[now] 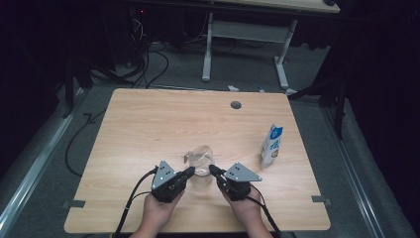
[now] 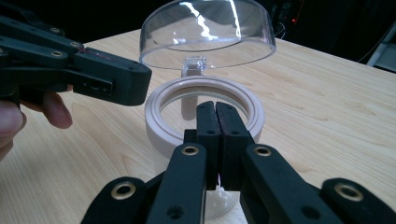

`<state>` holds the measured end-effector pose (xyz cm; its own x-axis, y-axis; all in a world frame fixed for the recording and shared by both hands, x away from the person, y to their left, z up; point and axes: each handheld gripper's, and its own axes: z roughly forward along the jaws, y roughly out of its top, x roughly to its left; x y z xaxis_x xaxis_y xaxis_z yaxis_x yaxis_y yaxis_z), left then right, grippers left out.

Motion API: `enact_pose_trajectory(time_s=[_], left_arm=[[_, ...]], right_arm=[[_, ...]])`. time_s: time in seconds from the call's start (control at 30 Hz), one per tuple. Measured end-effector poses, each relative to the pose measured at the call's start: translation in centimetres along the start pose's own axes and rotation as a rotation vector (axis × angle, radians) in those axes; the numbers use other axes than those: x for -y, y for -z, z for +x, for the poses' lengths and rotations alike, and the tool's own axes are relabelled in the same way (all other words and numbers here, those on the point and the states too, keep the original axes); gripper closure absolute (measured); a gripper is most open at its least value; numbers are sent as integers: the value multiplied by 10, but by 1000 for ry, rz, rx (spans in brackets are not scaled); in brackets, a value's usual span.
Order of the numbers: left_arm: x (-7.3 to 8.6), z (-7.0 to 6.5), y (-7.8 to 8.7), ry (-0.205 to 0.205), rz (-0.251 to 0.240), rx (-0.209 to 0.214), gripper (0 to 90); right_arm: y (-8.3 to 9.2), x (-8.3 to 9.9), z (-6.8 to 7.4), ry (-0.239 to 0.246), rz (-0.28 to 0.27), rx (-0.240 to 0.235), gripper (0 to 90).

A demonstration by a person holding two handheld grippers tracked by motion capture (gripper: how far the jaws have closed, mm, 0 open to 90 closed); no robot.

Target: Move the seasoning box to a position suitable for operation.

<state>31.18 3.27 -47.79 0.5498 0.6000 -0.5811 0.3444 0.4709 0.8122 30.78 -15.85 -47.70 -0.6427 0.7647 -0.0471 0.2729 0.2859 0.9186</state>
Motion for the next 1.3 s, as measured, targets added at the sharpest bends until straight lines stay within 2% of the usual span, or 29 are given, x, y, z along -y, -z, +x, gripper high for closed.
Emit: enact_pose_trajectory(time_s=[0.13,0.33,0.93,1.03,1.1,1.13,1.3], left_arm=[[-1,1,0,-2,-1,-2,900],[-2,1,0,-1,-3,-3,900],[-16,4,-3,18,-52,-21,900],[-17,6,-4,15,-54,-28,900],[-18,10,-1,-31,-19,-25,900],[-19,9,-3,10,-57,-39,900],[-22,12,-3,14,-70,-52,900]], right_arm=[[-1,-1,1,0,-13,3,891],[-3,-1,1,9,-3,4,899],[-3,2,1,14,-19,1,900],[-4,2,0,15,-21,-2,900],[-4,2,0,16,-20,0,900],[-4,2,0,17,-20,0,900],[-4,2,0,18,-26,-3,900]])
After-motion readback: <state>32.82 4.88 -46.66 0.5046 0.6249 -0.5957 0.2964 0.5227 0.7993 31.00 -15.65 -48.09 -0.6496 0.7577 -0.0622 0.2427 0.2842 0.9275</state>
